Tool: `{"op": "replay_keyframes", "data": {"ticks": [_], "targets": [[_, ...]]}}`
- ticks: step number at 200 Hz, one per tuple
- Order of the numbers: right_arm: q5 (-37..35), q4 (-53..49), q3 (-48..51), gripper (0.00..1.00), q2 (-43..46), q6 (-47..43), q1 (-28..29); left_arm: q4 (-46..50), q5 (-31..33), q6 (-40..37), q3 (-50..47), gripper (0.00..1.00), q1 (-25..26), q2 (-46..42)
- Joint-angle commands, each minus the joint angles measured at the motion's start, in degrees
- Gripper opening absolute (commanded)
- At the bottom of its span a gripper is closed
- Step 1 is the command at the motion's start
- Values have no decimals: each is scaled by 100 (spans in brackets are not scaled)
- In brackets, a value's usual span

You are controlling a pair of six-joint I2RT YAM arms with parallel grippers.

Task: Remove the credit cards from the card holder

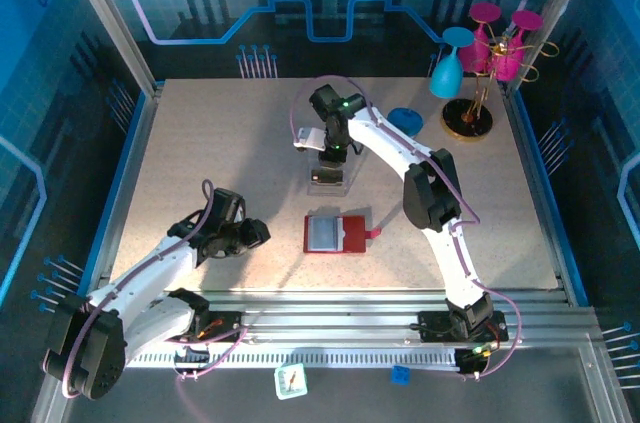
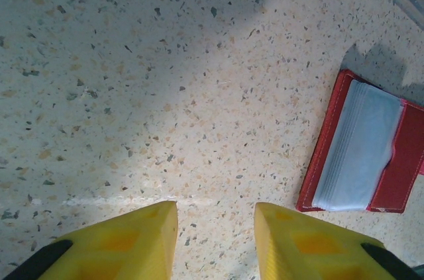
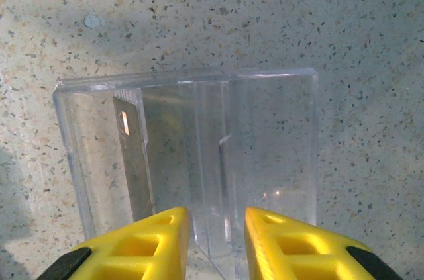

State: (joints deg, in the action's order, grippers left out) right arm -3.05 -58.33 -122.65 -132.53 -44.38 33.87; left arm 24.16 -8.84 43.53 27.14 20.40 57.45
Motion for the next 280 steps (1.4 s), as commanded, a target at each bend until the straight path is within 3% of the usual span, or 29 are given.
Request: {"op": "replay_keyframes", "data": {"ticks": [1,108,173,231,280], "targets": [[-43,132,108,29,-27,34,98,107,-99,15,-85,36,-54,-101],[102,231,483,35,58,29,155,115,-94,24,-71,37,-54,-111],[579,489,1265,38,1214,729,155,-316,-349,33,-9,37,-54,52],[1599,891,2893,38,2538,2654,189,-1086,-771,129,196,36,-32,655],[2754,2357,4725,37,3590,4996,251,-1561,-946,137,572,36,210,1477]]}}
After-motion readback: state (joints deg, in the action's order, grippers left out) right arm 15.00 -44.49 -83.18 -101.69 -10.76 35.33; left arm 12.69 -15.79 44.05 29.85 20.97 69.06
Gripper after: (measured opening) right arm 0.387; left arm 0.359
